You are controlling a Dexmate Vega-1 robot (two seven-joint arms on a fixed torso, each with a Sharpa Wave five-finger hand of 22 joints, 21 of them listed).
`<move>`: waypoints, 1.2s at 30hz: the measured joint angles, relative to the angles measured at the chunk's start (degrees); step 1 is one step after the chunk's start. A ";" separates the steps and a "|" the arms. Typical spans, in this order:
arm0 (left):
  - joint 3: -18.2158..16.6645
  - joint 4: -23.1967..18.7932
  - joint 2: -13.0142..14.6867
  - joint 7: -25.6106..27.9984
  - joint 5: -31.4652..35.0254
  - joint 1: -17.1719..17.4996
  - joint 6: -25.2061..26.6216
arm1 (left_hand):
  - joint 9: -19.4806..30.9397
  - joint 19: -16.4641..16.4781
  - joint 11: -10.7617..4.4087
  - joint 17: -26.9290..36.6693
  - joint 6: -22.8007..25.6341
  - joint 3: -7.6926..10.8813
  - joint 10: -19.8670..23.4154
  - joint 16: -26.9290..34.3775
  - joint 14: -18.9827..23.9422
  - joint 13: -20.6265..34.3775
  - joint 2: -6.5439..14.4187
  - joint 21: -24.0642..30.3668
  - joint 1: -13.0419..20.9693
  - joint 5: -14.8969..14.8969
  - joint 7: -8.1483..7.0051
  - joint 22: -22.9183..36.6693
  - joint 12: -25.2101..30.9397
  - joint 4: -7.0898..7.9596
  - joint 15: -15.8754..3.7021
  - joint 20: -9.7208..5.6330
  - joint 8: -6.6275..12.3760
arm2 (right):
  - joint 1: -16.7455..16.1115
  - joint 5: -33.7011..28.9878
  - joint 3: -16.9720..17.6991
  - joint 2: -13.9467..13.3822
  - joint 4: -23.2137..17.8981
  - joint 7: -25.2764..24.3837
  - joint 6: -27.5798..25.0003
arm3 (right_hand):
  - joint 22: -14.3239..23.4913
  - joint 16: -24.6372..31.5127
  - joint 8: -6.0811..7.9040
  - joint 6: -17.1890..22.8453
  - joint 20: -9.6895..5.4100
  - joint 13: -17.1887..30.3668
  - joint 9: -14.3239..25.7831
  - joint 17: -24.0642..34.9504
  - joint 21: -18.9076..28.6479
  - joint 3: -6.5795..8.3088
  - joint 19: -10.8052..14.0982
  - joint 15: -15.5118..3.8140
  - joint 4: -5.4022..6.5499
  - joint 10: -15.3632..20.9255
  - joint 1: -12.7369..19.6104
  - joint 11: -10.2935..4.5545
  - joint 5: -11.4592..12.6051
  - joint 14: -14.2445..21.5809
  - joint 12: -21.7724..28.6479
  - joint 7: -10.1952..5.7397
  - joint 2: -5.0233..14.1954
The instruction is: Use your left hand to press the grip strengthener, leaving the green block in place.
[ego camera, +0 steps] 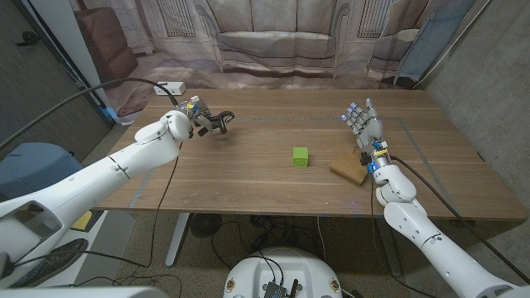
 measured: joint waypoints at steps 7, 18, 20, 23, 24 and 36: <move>-0.37 -0.02 -0.75 0.77 -0.44 0.12 -0.10 | 0.75 0.72 0.53 1.23 3.77 0.00 2.17 2.23 1.72 1.34 -1.14 2.72 1.14 -0.07 -0.46 0.36 1.53 0.00 1.33 0.70 1.41 | 0.31 0.00 0.04 0.14 0.30 0.08 0.19 | 0.00 0.00 0.00 0.00 0.00 0.00 0.00 0.00 0.00 0.00 0.00 -0.32 0.00 0.00 0.00 0.00 0.00 0.31 0.00 0.00 0.00; -0.66 -0.09 -2.04 2.62 -1.06 0.25 1.37 | 0.93 1.74 0.60 1.02 6.07 -0.67 4.28 2.97 4.17 2.75 -1.66 6.07 1.65 -0.31 -0.53 -0.20 2.58 0.67 1.92 1.19 4.90 | 0.30 0.01 0.25 0.24 0.41 0.02 0.44 | 0.00 0.00 0.00 0.00 0.00 0.00 0.00 -0.01 0.00 0.00 0.00 -0.32 0.00 0.00 0.00 0.00 0.00 0.31 -0.37 0.00 0.00; -0.65 -0.08 -2.16 2.82 -1.20 0.25 1.52 | 0.95 1.90 0.65 1.01 6.08 -0.83 4.33 2.97 4.19 3.14 -1.66 6.36 1.65 -0.36 -0.53 -0.21 2.59 0.82 1.94 1.34 4.90 | 0.28 0.02 0.27 0.25 0.43 -0.02 0.46 | 0.00 0.00 0.00 0.00 0.00 0.00 0.00 -0.01 0.00 0.00 0.00 -0.32 0.00 0.00 0.00 0.00 0.00 0.31 -0.37 0.00 0.00; -0.66 0.02 -2.37 2.97 -1.32 0.25 1.65 | 0.97 1.92 0.88 1.01 6.58 -1.01 4.62 2.98 4.57 3.15 -1.66 6.62 1.65 -0.48 -0.46 -0.31 2.59 0.92 2.16 1.34 4.90 | 0.27 0.02 0.28 0.25 0.45 -0.05 0.48 | 0.00 0.00 0.00 0.00 0.00 0.00 0.00 -0.01 0.00 0.00 0.00 -0.32 0.00 -0.01 0.00 0.00 0.00 0.31 -0.37 0.00 0.00; -0.66 0.05 -2.39 2.97 -1.32 0.25 1.65 | 0.98 1.92 0.74 1.01 6.66 -1.12 4.78 3.21 4.59 3.15 -1.66 6.78 1.65 -0.48 -0.54 -0.31 2.59 0.81 2.15 1.34 4.90 | 0.27 0.03 0.28 0.25 0.45 -0.05 0.48 | 0.00 0.00 0.00 0.00 0.00 0.00 0.00 -0.01 0.00 0.00 0.00 -0.32 0.00 -0.01 -0.02 0.00 0.00 0.31 -0.37 0.00 0.02; -0.36 0.41 -2.94 4.14 -2.09 0.02 2.67 | 1.00 2.54 1.63 1.51 6.67 -2.01 5.73 4.18 5.57 3.81 -1.66 8.84 1.65 -0.44 -0.53 -0.53 3.07 0.73 2.97 1.93 5.74 | 0.22 0.11 0.36 0.26 0.57 -0.10 0.50 | 0.00 0.00 0.00 0.00 0.00 0.00 0.00 -0.01 0.00 0.00 0.00 -0.32 0.00 -0.01 -0.23 0.00 0.00 0.30 -0.37 0.00 0.22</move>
